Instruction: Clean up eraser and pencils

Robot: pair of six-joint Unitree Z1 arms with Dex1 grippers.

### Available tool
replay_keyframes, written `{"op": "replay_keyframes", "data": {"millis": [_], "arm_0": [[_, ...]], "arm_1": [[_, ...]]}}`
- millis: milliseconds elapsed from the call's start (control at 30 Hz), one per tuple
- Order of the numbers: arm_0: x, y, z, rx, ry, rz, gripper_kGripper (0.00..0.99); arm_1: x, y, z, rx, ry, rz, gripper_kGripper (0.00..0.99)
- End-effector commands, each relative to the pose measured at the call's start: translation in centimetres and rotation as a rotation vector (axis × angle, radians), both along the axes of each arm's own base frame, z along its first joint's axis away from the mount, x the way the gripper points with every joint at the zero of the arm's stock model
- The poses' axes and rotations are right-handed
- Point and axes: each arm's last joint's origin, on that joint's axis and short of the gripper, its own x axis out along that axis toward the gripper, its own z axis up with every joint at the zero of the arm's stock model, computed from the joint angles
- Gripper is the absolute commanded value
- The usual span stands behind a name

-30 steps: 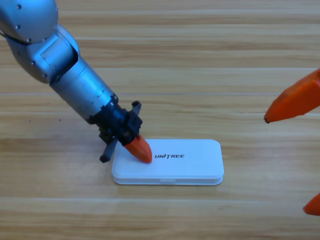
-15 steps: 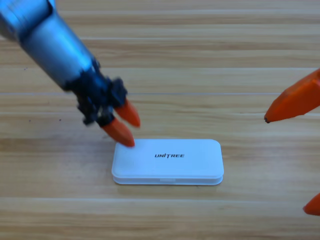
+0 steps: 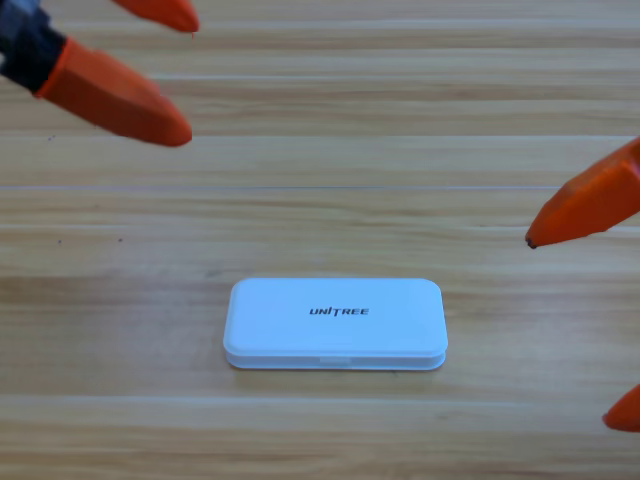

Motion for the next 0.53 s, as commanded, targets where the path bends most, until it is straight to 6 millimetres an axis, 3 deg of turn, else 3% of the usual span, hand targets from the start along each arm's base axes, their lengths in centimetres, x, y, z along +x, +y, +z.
{"op": "replay_keyframes", "data": {"millis": [33, 267, 533], "arm_0": [[-2.0, -3.7, 0.1, -0.069, 0.088, -0.118, 0.989], [-3.0, -6.6, -1.9, -0.092, 0.14, -0.167, 0.989], [-3.5, -7.2, -4.2, -0.075, 0.175, -0.169, 0.989]], "arm_1": [[1.0, 0.6, -1.7, -0.042, 0.048, -0.017, 0.989], [1.1, 0.7, -1.7, -0.043, 0.049, -0.017, 0.989], [1.1, 0.7, -1.8, -0.045, 0.051, -0.018, 0.989]]}}
